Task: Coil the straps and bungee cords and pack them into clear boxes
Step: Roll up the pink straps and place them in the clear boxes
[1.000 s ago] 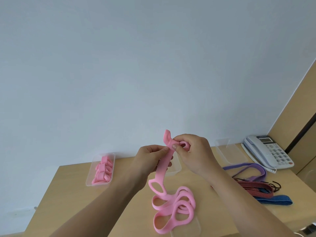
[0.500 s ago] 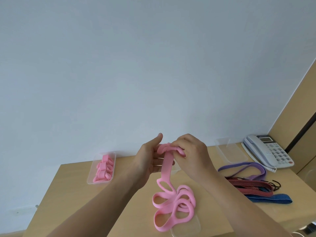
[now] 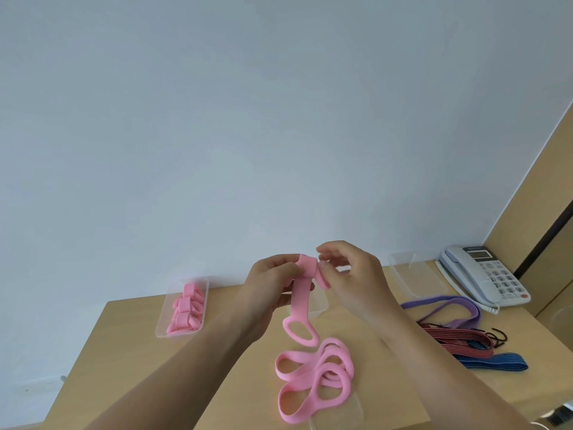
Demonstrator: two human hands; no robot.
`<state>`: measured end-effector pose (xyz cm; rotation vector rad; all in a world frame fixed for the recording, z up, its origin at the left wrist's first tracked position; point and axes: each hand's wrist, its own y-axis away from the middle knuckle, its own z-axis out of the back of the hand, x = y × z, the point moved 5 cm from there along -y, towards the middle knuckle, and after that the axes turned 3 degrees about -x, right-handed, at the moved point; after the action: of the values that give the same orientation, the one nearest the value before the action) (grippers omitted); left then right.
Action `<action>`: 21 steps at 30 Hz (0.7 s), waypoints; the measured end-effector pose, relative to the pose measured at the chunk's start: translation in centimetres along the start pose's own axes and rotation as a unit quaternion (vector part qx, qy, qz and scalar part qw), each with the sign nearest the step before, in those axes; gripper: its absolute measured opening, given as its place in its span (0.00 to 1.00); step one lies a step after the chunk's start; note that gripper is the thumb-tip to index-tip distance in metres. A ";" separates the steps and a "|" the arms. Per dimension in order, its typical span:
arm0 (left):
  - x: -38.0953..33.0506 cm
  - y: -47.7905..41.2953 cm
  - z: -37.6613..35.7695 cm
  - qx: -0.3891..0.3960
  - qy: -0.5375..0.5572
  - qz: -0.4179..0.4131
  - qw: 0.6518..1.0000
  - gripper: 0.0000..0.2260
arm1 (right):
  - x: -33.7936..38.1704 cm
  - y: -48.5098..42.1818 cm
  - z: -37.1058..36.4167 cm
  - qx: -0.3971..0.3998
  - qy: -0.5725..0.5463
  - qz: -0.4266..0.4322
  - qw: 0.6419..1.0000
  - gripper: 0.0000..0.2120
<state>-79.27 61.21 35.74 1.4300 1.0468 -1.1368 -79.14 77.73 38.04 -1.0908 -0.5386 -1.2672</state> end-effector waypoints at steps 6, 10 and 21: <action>-0.2 -0.1 -0.2 -0.002 -0.006 -0.022 1.000 0.11 | -0.4 0.0 -0.1 0.049 -0.054 -0.073 0.995 0.07; -0.1 0.0 -0.5 -0.010 0.013 -0.029 0.999 0.10 | -0.1 0.0 0.1 0.016 -0.028 -0.066 0.997 0.08; -0.1 -0.1 -0.7 -0.029 0.060 -0.061 0.996 0.10 | 0.1 0.5 -0.1 -0.029 -0.152 -0.112 0.982 0.05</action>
<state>-79.32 61.96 35.88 1.4176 1.2565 -1.1082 -78.67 77.54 37.90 -1.3101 -0.8806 -1.3237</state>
